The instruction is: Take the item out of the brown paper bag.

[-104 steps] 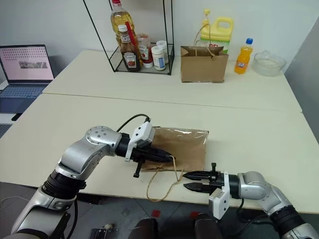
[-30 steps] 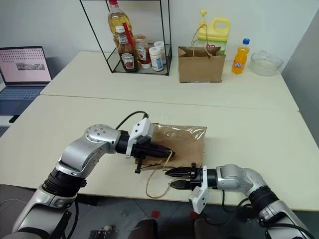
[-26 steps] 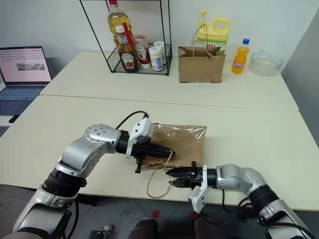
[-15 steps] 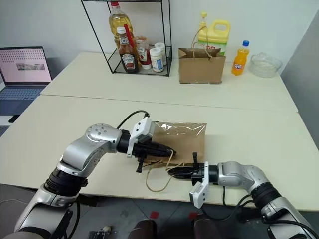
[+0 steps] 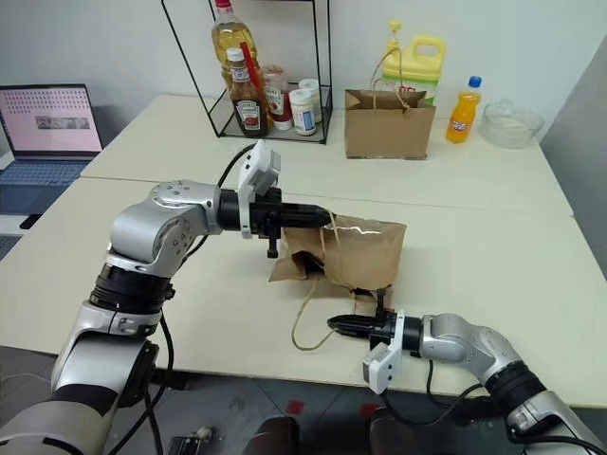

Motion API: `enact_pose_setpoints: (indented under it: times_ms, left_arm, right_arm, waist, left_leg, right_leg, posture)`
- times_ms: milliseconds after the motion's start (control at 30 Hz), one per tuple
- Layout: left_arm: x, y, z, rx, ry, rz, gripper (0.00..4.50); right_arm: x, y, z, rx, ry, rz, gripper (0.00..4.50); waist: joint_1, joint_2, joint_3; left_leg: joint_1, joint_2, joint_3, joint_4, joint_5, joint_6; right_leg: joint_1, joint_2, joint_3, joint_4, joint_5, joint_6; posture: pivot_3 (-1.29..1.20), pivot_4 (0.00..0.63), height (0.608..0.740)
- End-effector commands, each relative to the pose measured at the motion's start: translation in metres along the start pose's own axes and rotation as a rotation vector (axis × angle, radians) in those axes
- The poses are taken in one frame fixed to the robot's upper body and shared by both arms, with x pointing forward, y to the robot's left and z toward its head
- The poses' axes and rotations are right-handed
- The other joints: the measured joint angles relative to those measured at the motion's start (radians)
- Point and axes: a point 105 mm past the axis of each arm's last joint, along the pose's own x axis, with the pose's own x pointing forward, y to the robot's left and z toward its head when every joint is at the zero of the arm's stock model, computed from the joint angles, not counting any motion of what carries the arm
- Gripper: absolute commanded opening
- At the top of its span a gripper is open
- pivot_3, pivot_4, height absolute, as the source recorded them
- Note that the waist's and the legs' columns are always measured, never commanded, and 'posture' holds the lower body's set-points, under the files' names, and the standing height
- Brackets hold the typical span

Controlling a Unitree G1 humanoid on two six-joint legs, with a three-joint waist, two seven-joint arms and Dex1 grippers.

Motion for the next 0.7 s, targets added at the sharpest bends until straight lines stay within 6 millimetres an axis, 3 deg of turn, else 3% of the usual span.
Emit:
enact_pose_setpoints:
  times_ms: [33, 500, 600, 700]
  left_arm:
    - [-0.016, 0.014, 0.049, 0.095, -0.140, 0.097, 0.00]
    - [-0.013, 0.015, 0.059, 0.097, -0.167, 0.102, 0.00]
    - [-0.011, 0.011, 0.057, 0.094, -0.163, 0.087, 0.00]
    - [-0.011, 0.008, 0.056, 0.089, -0.162, 0.080, 0.00]
  right_arm:
    - [-0.009, 0.032, -0.004, 0.041, 0.049, 0.139, 0.03]
    - [-0.015, 0.032, -0.008, 0.069, 0.084, 0.142, 0.03]
    - [-0.018, 0.022, -0.004, 0.144, 0.092, 0.100, 0.03]
    - [-0.023, 0.011, 0.001, 0.188, 0.104, 0.070, 1.03]
  waist:
    - [0.000, 0.000, 0.000]
    - [0.003, 0.000, 0.000]
    - [0.008, 0.000, 0.000]
    - [0.019, 0.000, 0.000]
  left_leg:
    - [0.000, 0.000, 0.000, 0.000, 0.000, 0.000]
    - [0.000, 0.000, -0.001, -0.001, 0.000, 0.000]
    - [-0.001, 0.000, -0.001, -0.001, 0.000, 0.000]
    - [-0.002, 0.000, -0.001, -0.001, 0.000, 0.000]
  right_leg:
    - [0.000, 0.000, 0.000, 0.000, 0.000, 0.000]
    - [0.002, 0.000, -0.002, -0.005, 0.001, 0.001]
    - [0.003, 0.000, -0.002, -0.006, 0.001, 0.001]
    - [0.003, -0.001, -0.002, -0.007, 0.001, 0.001]
  posture:
    - [0.00, 0.150, 0.740]
    - [0.00, 0.150, 0.740]
    - [0.00, 0.150, 0.740]
    - [0.00, 0.150, 0.740]
